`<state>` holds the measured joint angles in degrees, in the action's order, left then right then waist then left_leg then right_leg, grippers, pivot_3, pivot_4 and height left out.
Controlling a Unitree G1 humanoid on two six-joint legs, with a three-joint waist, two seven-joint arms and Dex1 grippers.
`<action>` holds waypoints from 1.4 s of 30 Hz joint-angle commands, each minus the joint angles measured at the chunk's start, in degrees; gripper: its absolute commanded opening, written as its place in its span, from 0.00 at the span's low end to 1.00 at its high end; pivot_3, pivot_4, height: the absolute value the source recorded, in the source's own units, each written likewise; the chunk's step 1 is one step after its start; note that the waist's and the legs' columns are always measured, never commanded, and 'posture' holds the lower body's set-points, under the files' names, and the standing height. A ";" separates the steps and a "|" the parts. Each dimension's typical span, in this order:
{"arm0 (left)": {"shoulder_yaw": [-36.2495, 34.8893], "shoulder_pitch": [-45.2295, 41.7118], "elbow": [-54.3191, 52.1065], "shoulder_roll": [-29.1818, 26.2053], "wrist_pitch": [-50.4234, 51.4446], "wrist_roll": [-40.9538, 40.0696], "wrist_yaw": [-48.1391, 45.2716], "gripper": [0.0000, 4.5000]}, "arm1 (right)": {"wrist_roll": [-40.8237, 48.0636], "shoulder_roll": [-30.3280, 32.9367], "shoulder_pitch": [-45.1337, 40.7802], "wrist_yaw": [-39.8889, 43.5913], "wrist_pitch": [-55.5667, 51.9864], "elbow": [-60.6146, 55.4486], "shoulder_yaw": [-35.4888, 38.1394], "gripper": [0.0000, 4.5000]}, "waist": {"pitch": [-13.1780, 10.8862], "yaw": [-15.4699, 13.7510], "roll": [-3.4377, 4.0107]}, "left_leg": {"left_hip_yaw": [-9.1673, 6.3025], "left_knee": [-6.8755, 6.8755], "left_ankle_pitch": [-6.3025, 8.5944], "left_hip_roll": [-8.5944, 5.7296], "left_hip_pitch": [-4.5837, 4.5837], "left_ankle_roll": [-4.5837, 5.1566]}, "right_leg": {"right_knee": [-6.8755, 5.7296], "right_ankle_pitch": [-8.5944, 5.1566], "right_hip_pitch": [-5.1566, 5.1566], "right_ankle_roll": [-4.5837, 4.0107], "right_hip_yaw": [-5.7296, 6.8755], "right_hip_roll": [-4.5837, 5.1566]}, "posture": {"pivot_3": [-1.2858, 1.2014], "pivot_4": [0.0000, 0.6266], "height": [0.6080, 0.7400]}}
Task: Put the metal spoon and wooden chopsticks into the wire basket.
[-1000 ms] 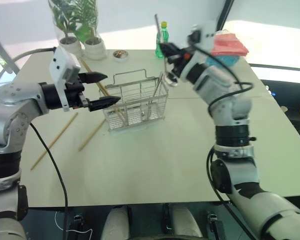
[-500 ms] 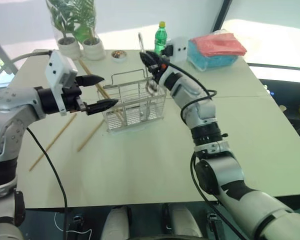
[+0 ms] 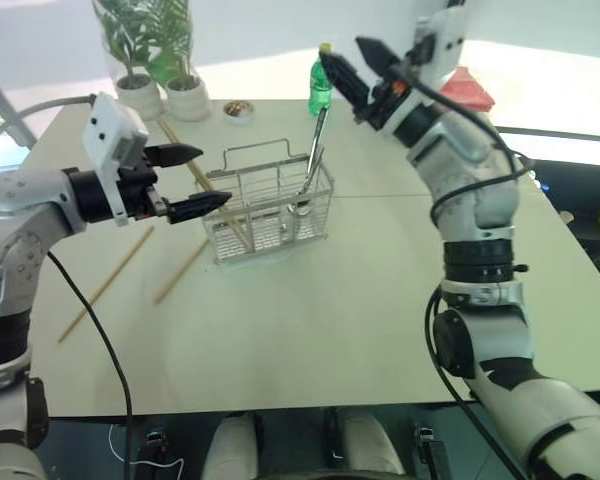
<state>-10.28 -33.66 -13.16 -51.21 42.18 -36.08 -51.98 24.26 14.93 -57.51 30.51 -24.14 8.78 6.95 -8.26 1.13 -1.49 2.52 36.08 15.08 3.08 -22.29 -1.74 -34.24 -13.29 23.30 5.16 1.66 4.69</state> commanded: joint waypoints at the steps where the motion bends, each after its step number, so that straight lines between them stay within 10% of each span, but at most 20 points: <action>1: -1.81 -1.24 -0.09 -0.86 -0.82 0.09 0.15 1.00 | 2.81 1.93 0.72 4.03 -4.05 -6.36 -1.98 0.79 | -0.01 0.07 0.01 | 0.00 0.01 0.00 0.01 0.01 0.00 | -0.01 0.00 0.02 0.00 0.00 -0.01 | 0.52 0.24 0.87; 16: -5.82 7.13 20.96 -10.68 -6.66 11.39 0.50 1.00 | 11.97 29.23 19.73 34.02 -16.44 -30.04 -10.13 0.79 | 0.01 -0.50 -0.10 | 0.07 0.07 0.01 0.00 0.02 0.01 | 0.10 -0.15 0.01 -0.26 0.01 0.07 | 0.52 0.24 0.87; 42: 22.57 -19.37 72.55 4.84 -15.56 40.78 -3.15 1.00 | 15.51 30.14 29.98 23.75 -22.67 -39.03 -6.21 0.79 | 0.19 -1.79 -0.31 | 0.11 0.16 0.01 0.00 0.01 0.01 | 0.01 -0.14 0.01 -0.25 0.02 0.07 | 0.52 0.24 0.87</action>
<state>10.61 -53.56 57.21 -46.85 26.97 1.89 -55.43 38.60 44.39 -27.17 54.35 -47.07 -28.42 -1.37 -8.08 -0.66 -1.79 2.63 36.24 15.09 3.08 -22.26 -1.73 -34.23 -13.43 23.31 4.90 1.67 4.76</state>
